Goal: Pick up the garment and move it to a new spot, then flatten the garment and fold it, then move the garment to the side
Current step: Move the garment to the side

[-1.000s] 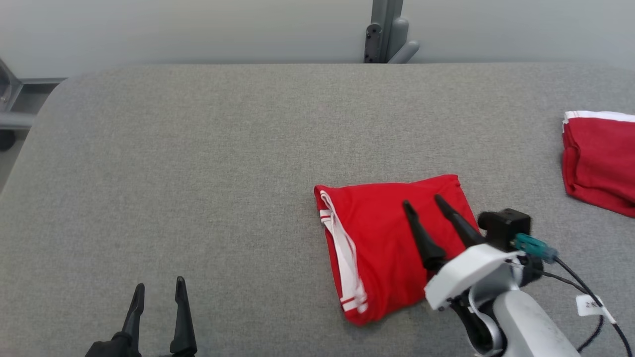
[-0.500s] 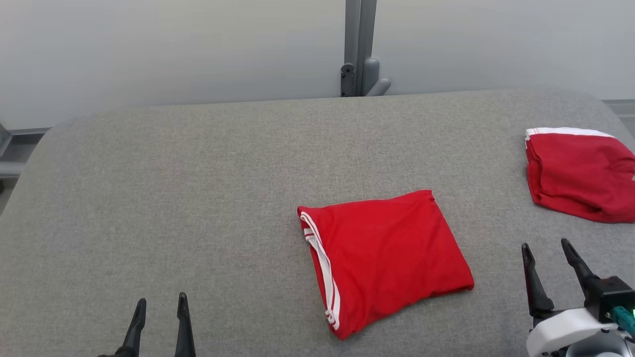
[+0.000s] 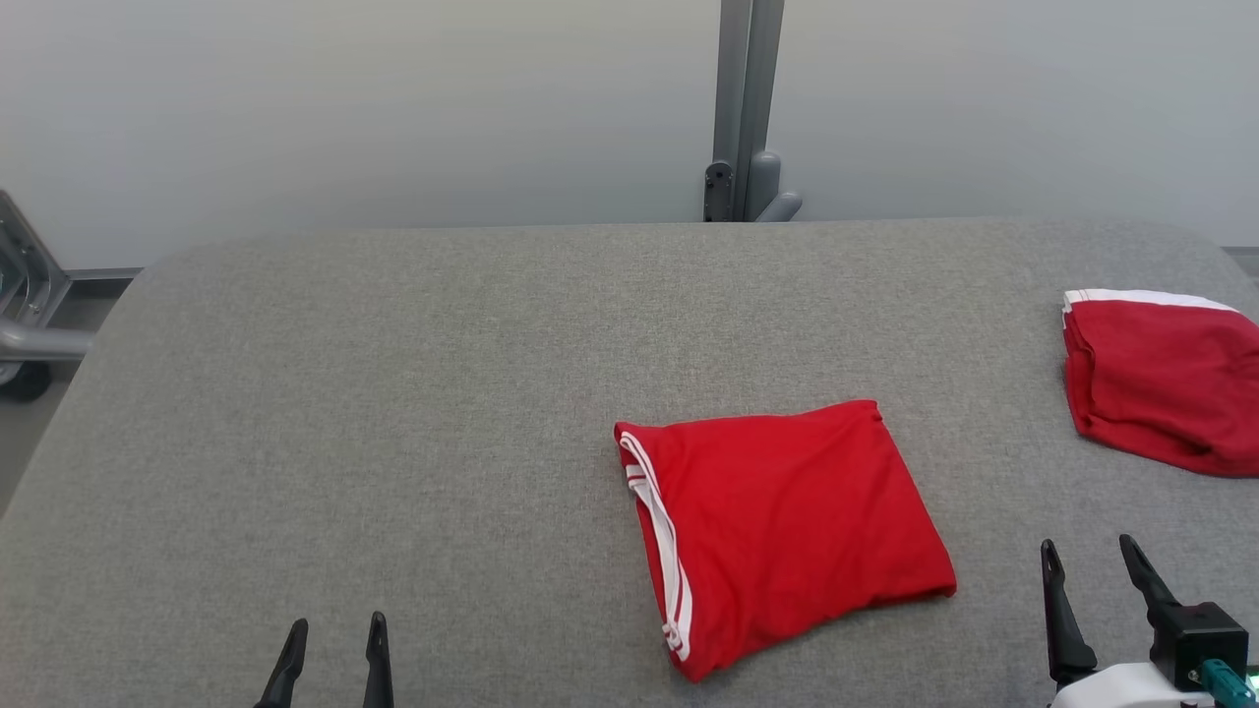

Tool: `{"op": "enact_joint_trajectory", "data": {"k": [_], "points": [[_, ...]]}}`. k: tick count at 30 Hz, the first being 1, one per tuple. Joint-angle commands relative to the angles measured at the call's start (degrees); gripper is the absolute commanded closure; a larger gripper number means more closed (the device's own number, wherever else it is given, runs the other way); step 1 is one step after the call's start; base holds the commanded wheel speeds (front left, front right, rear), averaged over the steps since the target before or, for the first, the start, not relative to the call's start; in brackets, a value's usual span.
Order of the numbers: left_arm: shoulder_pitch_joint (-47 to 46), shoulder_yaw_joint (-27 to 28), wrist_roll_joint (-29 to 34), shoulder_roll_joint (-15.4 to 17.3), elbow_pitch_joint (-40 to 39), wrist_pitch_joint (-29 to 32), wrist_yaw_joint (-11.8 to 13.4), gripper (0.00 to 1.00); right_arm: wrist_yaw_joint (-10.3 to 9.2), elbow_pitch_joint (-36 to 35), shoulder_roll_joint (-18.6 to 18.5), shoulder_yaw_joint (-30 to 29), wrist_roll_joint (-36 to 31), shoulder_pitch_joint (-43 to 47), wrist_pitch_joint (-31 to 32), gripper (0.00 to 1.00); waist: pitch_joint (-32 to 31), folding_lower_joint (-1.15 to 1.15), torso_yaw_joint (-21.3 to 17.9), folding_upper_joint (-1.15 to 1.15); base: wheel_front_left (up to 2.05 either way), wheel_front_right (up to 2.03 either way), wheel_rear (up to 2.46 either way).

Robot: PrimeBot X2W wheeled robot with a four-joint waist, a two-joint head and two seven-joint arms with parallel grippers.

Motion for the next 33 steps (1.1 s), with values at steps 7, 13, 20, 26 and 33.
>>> {"op": "enact_joint_trajectory", "data": {"k": [7,13,20,26,33], "points": [[-1.44,-0.37,-0.77,0.08,0.79,-0.14,-0.47,0.0,-0.1,1.83,0.28,0.01,-0.59,-0.25,-0.23,0.0,-0.17,0.0,-0.07,0.0,0.0,0.0,0.0],[-1.64,-1.42,-0.96,0.08,0.47,-0.14,-0.04,0.0,-0.13,5.9,-1.13,3.82,5.81,-5.03,1.62,0.0,0.19,0.0,0.51,0.0,0.0,0.0,0.0],[-1.95,-4.81,-2.51,0.08,0.18,-0.13,1.19,0.0,-0.1,9.38,-8.73,13.86,15.3,-15.48,20.1,0.0,2.56,0.0,2.39,0.0,0.0,0.0,0.0],[-3.95,-6.9,-2.47,0.08,0.4,-0.14,1.49,0.0,-0.1,16.02,-11.38,19.41,18.71,-24.53,28.9,0.0,6.83,0.0,3.92,0.0,0.0,0.0,0.0],[-7.23,-8.79,-1.76,0.08,1.06,-0.13,1.33,0.0,-0.09,25.48,-10.82,22.04,19.7,-30.49,28.5,0.0,9.84,0.0,6.01,0.0,0.0,0.0,0.0]]}}
